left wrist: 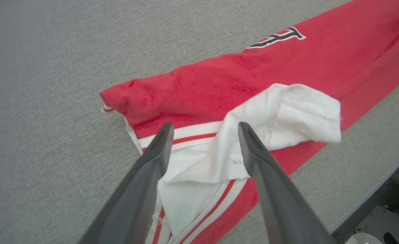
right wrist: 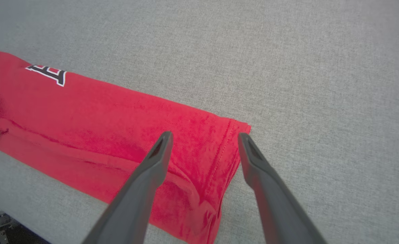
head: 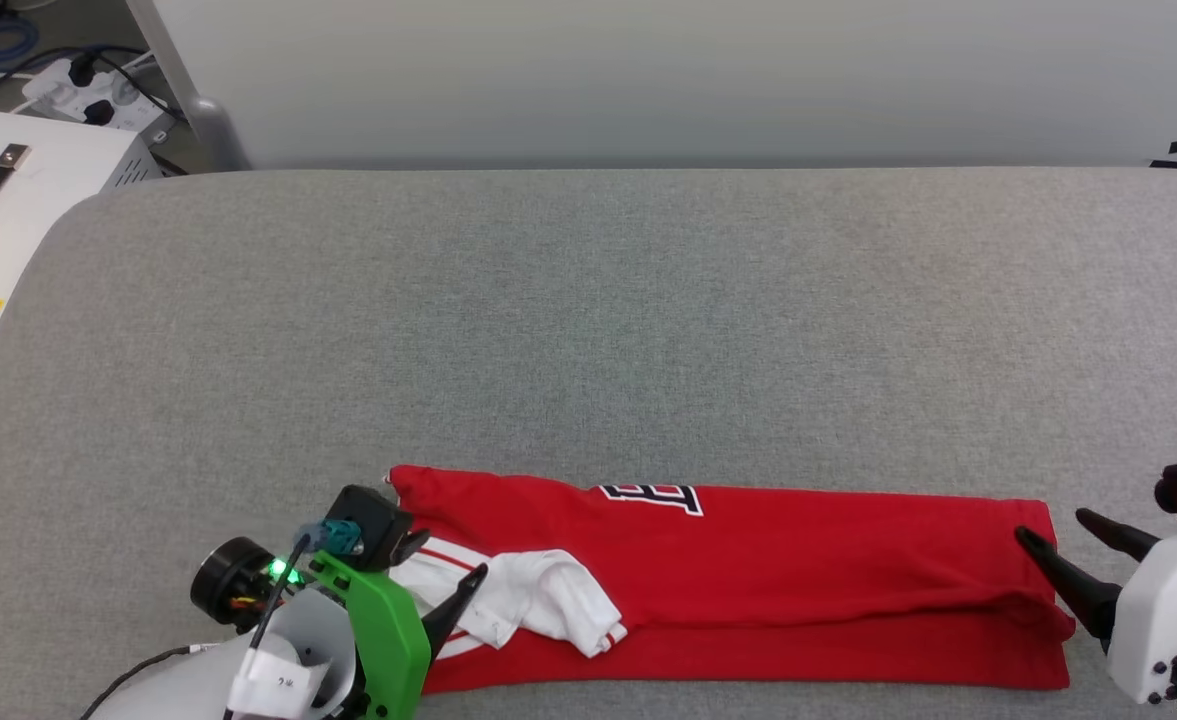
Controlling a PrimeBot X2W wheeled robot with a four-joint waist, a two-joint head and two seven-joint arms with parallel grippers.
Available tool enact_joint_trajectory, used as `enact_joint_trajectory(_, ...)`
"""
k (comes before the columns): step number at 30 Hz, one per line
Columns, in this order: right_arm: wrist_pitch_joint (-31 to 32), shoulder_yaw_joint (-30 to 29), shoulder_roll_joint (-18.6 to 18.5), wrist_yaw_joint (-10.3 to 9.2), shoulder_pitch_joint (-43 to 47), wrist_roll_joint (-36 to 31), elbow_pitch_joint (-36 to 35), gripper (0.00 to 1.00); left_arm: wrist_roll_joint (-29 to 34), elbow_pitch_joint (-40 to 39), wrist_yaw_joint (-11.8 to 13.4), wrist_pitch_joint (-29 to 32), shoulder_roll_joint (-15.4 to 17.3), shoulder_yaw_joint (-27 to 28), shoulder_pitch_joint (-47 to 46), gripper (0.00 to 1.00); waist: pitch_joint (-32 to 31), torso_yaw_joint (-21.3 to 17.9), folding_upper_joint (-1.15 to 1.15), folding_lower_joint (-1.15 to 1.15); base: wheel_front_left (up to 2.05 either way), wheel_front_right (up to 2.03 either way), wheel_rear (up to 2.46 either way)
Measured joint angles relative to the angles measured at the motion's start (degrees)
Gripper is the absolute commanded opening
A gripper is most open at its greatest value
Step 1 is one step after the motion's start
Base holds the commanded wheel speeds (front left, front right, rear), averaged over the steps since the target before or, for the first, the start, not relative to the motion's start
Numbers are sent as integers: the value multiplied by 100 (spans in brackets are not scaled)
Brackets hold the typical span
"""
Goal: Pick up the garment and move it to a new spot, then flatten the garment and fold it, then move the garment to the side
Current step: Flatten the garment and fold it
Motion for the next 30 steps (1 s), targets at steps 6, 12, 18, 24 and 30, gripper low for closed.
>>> enact_joint_trajectory(6,188,-608,-171,0,264,41,-459,100,83,-471,666,-721,196,338,254,100,-143,80,0,0,0,0,0)
enact_joint_trajectory(12,924,-912,-278,0,444,185,-485,100,379,-566,1386,-1414,188,743,494,100,-161,175,0,0,0,0,0)
enact_joint_trajectory(18,1630,-1021,-268,0,471,456,-305,100,839,-800,2045,-1550,43,1622,985,100,-85,230,0,0,0,0,0)
enact_joint_trajectory(24,1873,-979,-78,0,291,577,-34,100,1784,-1089,2256,-1551,-476,2887,1783,100,14,306,0,0,0,0,0)
enact_joint_trajectory(30,1864,-859,37,0,76,679,250,100,2606,-1271,2158,-1551,-1124,4008,2476,100,144,419,0,0,0,0,0)
